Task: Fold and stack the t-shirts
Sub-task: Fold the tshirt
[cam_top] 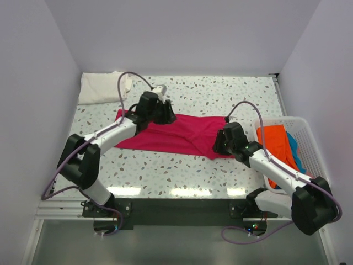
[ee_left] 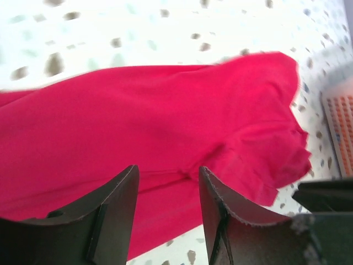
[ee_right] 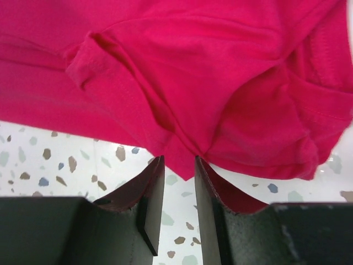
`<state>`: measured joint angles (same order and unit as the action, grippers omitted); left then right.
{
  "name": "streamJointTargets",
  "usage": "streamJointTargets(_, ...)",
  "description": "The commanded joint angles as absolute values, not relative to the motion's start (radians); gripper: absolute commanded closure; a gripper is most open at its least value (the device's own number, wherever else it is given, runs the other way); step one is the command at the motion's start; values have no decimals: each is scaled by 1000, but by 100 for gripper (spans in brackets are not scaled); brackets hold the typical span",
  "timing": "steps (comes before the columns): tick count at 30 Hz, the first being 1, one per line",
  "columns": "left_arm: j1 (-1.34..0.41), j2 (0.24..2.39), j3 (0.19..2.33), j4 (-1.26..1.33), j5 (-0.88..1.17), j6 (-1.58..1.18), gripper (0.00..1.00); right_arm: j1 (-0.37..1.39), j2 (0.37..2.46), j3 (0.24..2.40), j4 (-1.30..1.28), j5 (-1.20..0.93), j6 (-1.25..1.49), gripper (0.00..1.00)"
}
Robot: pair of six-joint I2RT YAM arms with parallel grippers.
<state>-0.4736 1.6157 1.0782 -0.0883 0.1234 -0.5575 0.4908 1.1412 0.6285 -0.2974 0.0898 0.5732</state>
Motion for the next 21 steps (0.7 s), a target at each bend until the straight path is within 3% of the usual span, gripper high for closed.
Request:
streamJointTargets(1,-587,1670,1160,-20,158,-396,48,492,1112,678,-333,205,604,69)
streamJointTargets(12,-767,1910,1367,-78,111,-236,47,494,1032,617,-396,236,635,68)
streamJointTargets(21,-798,1959,1365,-87,46,-219,47,492,1031,583,-381,226,638,67)
